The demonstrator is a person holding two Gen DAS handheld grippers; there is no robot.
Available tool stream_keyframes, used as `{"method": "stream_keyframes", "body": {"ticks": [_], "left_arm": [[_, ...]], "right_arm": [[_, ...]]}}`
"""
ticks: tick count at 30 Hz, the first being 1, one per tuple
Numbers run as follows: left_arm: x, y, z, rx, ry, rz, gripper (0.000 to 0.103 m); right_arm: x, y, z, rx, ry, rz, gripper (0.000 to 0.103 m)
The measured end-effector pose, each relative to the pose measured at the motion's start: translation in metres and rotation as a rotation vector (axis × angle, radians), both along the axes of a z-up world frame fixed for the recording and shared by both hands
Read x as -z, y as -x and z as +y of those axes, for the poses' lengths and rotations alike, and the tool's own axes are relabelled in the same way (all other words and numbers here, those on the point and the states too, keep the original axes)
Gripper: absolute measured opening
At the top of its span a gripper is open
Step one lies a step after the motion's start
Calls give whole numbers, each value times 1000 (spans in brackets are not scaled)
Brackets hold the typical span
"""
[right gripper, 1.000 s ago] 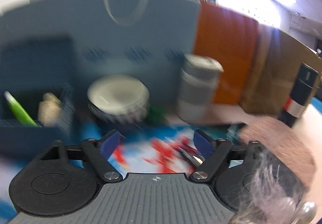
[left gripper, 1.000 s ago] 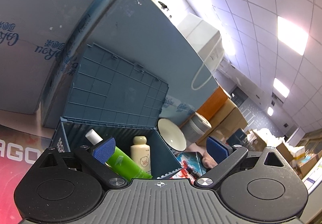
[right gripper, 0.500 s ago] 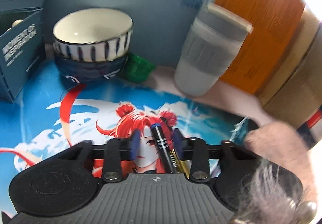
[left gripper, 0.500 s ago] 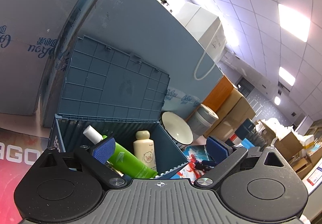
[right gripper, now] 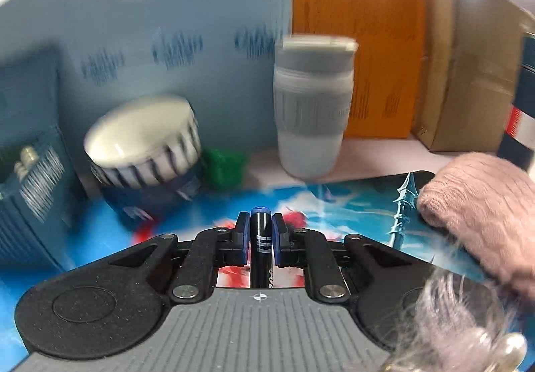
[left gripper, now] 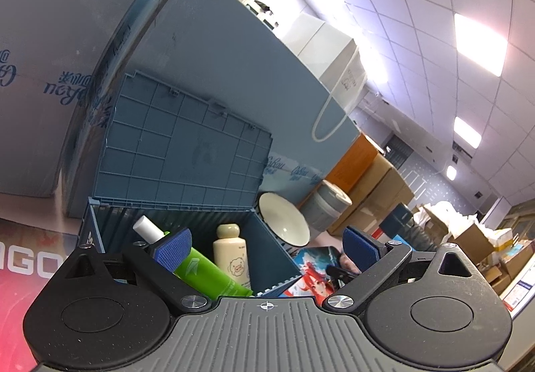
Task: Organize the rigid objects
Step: 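Carry the black marker into the blue box and open the right tool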
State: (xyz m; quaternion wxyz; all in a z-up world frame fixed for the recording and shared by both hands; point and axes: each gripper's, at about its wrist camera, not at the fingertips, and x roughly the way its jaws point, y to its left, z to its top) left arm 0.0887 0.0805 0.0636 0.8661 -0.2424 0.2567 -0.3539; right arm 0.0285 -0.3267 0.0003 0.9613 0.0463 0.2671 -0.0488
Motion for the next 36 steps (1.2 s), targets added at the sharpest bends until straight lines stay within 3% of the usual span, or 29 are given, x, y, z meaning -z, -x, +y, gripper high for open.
{"method": "stream_keyframes", "body": {"ticks": [9,14,18,26,30,36], "left_arm": [[-3,2,12,-15,33,3,98],[0,0,19,-42,44,15,98],[1,-2,25,-64,51,21,98],[4,-4,41,-129,74,34,98],[7,-8,46,-142,85,49,98],[11,-10,48,-150,81,63,98]], "right_arm": [[-70,70,68,-84,-98,-250,13],[-110,71,105,-157,-185,-368,13],[-124,55,137,-226,-280,-445,13],[-97,-2,200,-251,-380,-450,13],[-69,-26,207,-240,-474,-386,13],[-36,-23,212,-219,-471,-304,13]]}}
